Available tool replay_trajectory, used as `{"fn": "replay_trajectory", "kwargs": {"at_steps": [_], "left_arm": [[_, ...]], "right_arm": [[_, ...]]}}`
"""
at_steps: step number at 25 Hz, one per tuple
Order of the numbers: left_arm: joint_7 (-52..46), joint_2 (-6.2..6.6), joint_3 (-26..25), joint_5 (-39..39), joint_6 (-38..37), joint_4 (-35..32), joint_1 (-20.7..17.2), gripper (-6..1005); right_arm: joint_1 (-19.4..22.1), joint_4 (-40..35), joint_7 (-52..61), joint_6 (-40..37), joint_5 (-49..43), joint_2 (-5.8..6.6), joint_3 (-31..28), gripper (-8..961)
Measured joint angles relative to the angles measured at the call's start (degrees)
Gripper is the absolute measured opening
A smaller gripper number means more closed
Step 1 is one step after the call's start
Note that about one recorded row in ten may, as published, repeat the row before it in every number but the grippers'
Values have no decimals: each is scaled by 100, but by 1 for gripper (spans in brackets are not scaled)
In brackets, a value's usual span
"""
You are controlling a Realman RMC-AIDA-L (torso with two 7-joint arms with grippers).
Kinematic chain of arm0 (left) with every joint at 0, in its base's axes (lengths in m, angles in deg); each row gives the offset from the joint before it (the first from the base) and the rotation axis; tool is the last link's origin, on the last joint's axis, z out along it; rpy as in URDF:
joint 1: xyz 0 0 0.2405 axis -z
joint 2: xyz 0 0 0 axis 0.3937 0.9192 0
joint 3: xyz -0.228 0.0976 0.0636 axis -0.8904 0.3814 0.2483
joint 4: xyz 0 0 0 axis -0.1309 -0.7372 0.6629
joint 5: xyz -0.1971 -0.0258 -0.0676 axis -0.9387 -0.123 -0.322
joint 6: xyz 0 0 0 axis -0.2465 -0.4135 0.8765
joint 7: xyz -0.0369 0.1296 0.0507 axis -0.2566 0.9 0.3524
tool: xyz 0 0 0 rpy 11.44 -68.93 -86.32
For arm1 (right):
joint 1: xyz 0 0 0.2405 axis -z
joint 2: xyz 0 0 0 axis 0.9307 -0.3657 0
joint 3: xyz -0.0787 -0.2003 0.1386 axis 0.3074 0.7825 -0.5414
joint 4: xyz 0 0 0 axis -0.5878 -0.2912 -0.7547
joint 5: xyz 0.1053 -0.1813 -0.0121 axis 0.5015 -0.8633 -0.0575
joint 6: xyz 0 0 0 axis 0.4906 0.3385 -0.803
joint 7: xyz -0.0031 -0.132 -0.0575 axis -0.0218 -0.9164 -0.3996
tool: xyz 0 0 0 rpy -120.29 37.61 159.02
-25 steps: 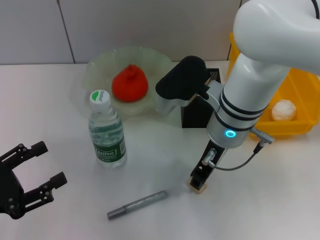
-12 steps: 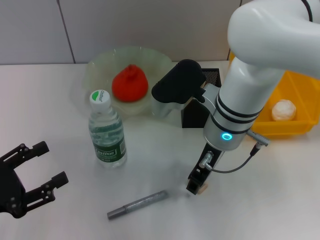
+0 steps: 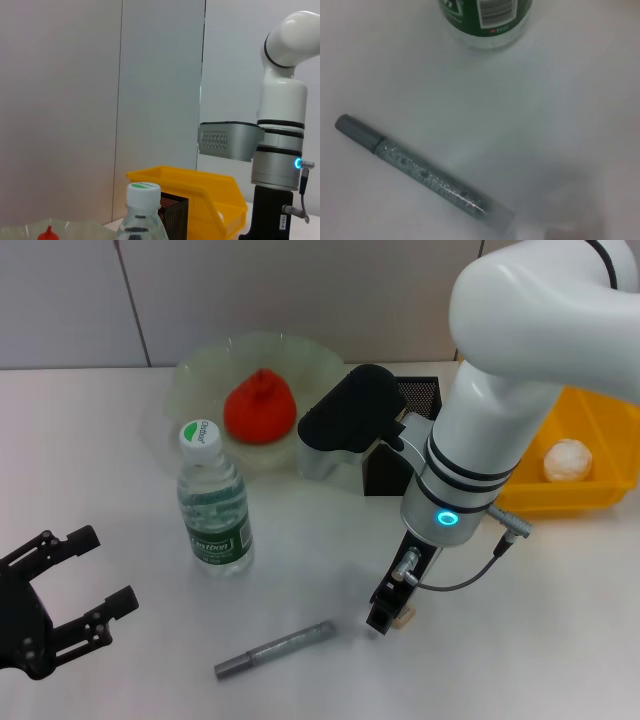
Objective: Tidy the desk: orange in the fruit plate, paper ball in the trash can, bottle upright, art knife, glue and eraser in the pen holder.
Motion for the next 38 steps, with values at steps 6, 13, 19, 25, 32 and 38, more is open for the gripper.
{"fn": "replay_trajectory", "kwargs": {"at_steps": [6, 13, 19, 25, 32, 38], "left_arm": [[3, 0, 0, 0, -12, 4, 0, 801], [6, 0, 2, 0, -27, 4, 0, 800], [8, 0, -33, 0, -39, 3, -7, 800], [58, 0, -36, 0, -41, 3, -12, 800], [61, 0, -26, 0, -51, 3, -35, 800], [32, 13, -20, 0, -54, 30, -50, 800]], "right_arm": [[-65, 137, 4, 13, 10, 0, 0, 538], [-146, 272, 12, 60, 10, 0, -3, 528], [-164, 285, 16, 63, 49, 0, 72, 519], [-164, 248, 16, 15, 73, 0, 49, 278], [5, -685, -16, -625, -416, 63, -647, 250], [509, -2442, -94, -1101, -1717, 69, -1894, 249]]}}
